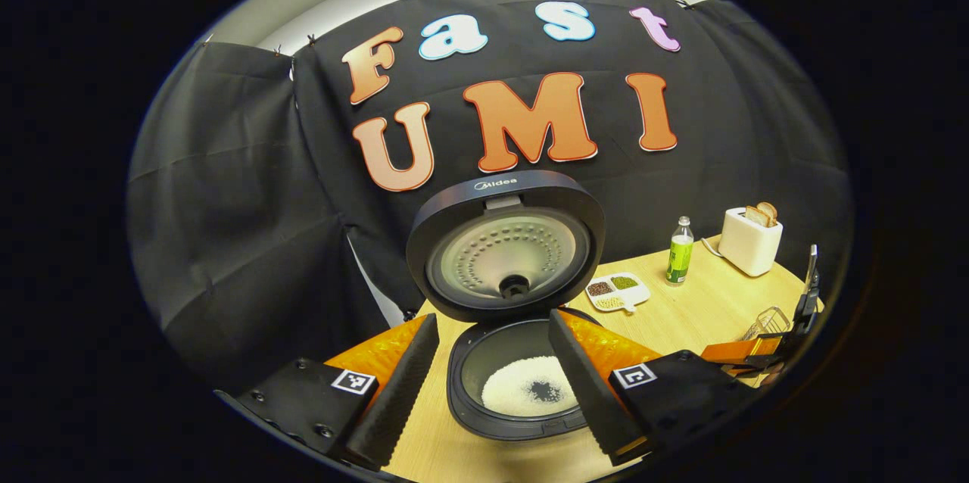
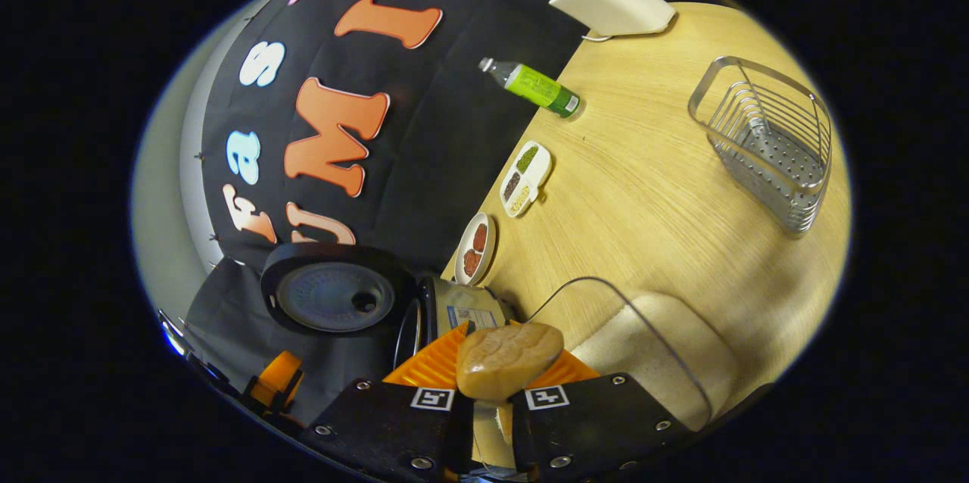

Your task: Close the left gripper, press the button to open the rice cooker; take a wooden spoon from the chopstick holder with the right hand, scoop a spoonful of rice and pour it into the rice cooker, then put the wooden spoon back into the chopstick holder.

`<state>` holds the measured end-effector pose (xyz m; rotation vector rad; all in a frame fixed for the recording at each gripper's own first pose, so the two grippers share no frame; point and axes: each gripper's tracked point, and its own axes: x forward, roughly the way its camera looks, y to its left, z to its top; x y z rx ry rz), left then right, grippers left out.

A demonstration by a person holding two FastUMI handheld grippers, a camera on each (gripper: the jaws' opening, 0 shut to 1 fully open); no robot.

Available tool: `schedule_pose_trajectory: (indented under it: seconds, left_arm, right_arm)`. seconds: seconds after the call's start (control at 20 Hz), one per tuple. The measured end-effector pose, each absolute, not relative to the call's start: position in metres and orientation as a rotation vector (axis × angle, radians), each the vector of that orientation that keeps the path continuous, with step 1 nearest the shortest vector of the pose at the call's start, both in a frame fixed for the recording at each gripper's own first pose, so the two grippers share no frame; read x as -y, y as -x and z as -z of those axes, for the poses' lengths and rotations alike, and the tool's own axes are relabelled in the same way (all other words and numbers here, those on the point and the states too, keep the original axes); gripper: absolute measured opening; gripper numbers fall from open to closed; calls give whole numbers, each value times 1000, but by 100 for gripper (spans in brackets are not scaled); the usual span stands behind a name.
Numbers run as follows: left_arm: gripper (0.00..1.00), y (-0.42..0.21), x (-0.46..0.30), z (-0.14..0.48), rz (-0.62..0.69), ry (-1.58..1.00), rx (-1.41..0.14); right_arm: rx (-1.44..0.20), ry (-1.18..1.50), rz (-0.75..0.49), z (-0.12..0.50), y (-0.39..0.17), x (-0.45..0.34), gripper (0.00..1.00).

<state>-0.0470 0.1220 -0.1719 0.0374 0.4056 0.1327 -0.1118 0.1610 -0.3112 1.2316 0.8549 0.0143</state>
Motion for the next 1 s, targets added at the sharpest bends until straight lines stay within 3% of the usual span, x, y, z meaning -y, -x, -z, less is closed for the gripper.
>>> schedule_pose_trajectory:
  seconds: [0.2,0.25,0.35,0.5,0.55,0.6,0.75,0.8,0.85,1.0]
  left_arm:
    - [98,38,-109,164,-149,-31,-396]
    - [92,35,-105,161,-151,-29,-391]
    - [98,31,-99,156,-155,-30,-380]
    - [98,25,-91,151,-173,-17,-365]
    - [89,26,-90,149,-182,-10,-362]
    - [89,25,-89,149,-187,-3,-360]
    - [89,28,-91,145,-221,-1,-346]
    - [100,30,-95,142,-236,-3,-340]
    - [89,32,-100,141,-251,-4,-337]
    - [89,44,-114,133,-300,-2,-322]
  right_arm:
    - [-822,-1359,-7,297,105,-126,20]
    - [-809,-1405,-8,290,102,-118,20]
    - [-783,-1500,-8,272,92,-104,20]
    - [-758,-1634,-33,248,75,-87,20]
    - [-766,-1666,-38,244,72,-84,24]
    - [-770,-1692,-45,241,66,-82,20]
    - [-766,-1761,-58,224,51,-79,20]
    - [-768,-1789,-68,220,45,-82,20]
    - [-771,-1817,-80,211,40,-84,20]
    - [-778,-1900,-136,190,21,-102,20]
